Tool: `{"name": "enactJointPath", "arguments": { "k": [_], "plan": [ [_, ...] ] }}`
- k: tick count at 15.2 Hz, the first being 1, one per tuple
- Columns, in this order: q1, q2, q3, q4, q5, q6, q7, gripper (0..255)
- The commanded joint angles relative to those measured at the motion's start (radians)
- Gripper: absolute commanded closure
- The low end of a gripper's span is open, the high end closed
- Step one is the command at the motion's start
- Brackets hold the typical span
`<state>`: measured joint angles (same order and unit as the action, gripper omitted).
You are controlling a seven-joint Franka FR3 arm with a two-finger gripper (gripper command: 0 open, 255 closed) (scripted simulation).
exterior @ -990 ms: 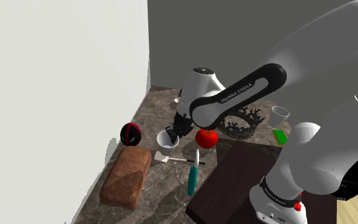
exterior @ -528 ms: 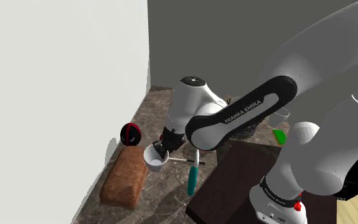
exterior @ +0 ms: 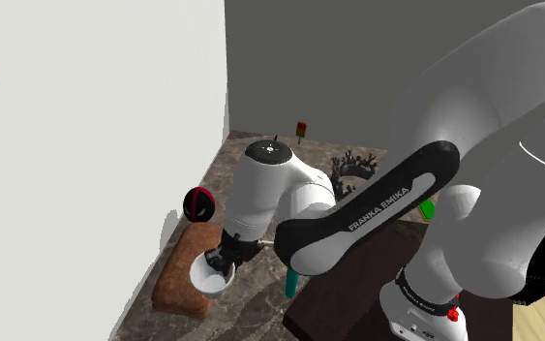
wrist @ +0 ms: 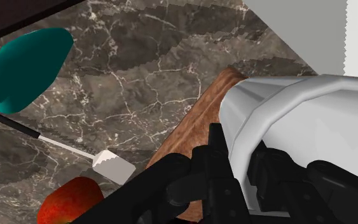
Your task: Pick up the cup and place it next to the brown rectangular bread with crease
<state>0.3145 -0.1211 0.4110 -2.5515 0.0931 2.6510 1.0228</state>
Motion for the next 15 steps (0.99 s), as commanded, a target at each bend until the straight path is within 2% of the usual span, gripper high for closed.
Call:
{"name": "enactJointPath", "arguments": {
  "k": [1, 5, 15],
  "plan": [
    [0.008, 0.037, 0.038, 0.04, -0.046, -0.003, 0.087, 255],
    [0.034, 0.117, 0.095, 0.13, -0.152, -0.022, 0.255, 255],
    [0.046, 0.247, 0.065, 0.109, -0.315, 0.107, 0.376, 255]
  ]
}}
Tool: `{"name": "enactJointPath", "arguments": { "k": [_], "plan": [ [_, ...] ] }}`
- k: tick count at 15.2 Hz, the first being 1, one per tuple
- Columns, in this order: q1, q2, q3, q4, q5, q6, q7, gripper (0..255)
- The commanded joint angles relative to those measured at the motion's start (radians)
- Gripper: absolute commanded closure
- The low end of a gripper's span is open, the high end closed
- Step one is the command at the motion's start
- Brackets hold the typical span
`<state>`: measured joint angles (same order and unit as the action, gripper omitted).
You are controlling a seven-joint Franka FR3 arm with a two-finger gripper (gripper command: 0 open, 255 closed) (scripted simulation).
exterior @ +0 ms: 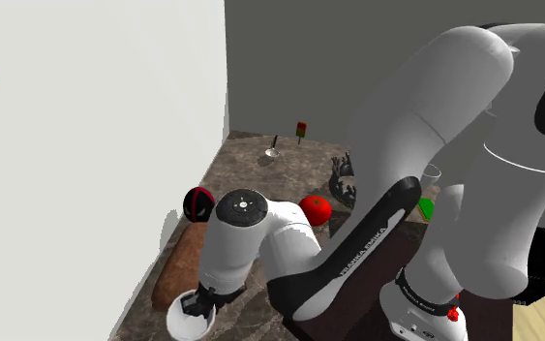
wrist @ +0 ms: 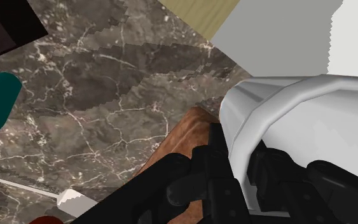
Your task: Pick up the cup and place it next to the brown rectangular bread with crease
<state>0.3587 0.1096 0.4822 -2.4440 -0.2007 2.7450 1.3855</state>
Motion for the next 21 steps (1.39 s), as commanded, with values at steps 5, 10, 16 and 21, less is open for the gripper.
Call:
{"name": "enactJointPath", "arguments": {
  "k": [5, 10, 16, 21],
  "plan": [
    [0.029, 0.086, -0.05, 0.003, -0.123, 0.071, 0.09, 255],
    [0.074, 0.156, -0.112, 0.012, -0.223, 0.126, 0.168, 255],
    [0.145, 0.24, -0.204, 0.032, -0.331, 0.19, 0.256, 255],
    [0.212, 0.31, -0.285, 0.055, -0.402, 0.243, 0.32, 255]
  ]
}}
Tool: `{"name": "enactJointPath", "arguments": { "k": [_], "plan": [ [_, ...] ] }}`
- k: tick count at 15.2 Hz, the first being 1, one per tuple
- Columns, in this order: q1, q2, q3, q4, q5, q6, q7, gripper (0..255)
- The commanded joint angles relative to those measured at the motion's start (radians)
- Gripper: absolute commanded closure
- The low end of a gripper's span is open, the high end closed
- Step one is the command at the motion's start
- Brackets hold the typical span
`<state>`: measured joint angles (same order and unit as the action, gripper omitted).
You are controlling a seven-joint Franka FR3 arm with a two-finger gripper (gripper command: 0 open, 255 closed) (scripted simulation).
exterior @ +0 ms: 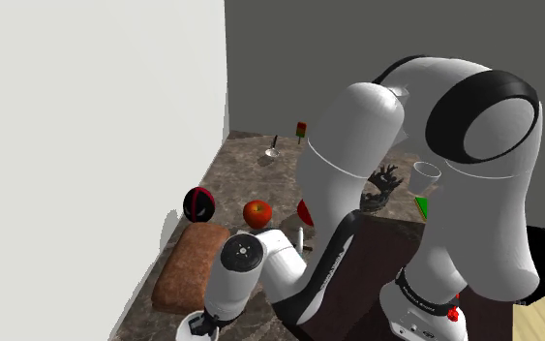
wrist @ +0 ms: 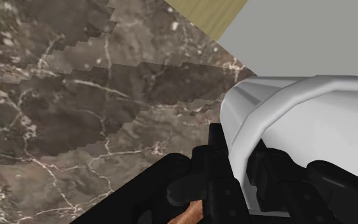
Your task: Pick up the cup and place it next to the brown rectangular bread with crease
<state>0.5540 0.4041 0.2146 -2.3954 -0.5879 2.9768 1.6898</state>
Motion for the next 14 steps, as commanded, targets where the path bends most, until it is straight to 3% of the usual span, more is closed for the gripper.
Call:
{"name": "enactJointPath", "arguments": {
  "k": [1, 9, 10, 14],
  "plan": [
    [0.031, 0.03, -0.034, 0.012, -0.027, 0.022, 0.028, 255],
    [0.04, 0.038, -0.044, 0.015, -0.034, 0.028, 0.034, 255],
    [0.04, 0.038, -0.044, 0.015, -0.034, 0.028, 0.034, 0],
    [0.04, 0.038, -0.044, 0.015, -0.034, 0.028, 0.034, 0]
  ]
}}
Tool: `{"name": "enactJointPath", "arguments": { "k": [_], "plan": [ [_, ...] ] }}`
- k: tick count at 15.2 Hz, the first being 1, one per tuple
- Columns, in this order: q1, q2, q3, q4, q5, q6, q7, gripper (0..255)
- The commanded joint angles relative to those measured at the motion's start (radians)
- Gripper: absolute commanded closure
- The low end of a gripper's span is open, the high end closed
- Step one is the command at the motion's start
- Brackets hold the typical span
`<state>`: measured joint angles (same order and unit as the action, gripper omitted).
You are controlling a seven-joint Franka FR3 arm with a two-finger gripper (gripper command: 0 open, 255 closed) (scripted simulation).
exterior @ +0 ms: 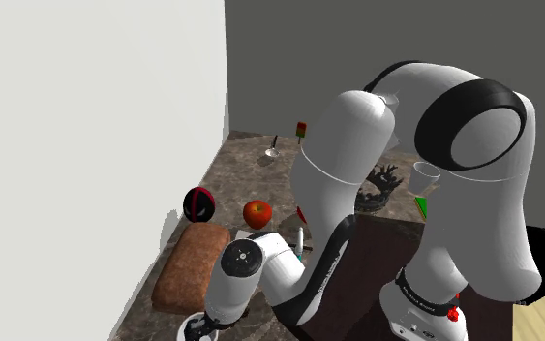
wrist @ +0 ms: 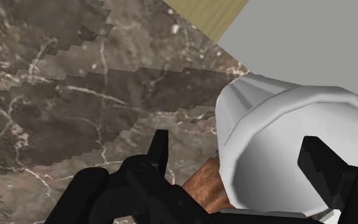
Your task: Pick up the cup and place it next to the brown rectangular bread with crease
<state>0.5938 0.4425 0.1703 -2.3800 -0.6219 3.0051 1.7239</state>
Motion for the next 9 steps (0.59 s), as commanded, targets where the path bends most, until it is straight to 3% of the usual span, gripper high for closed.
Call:
{"name": "enactJointPath", "arguments": {
  "k": [1, 5, 9],
  "plan": [
    [0.0, 0.0, 0.0, 0.0, 0.0, 0.0, 0.0, 0],
    [-0.128, -0.151, 0.153, -0.076, 0.127, -0.084, -0.109, 0],
    [-0.126, -0.151, 0.151, -0.076, 0.129, -0.083, -0.11, 0]
  ]
}}
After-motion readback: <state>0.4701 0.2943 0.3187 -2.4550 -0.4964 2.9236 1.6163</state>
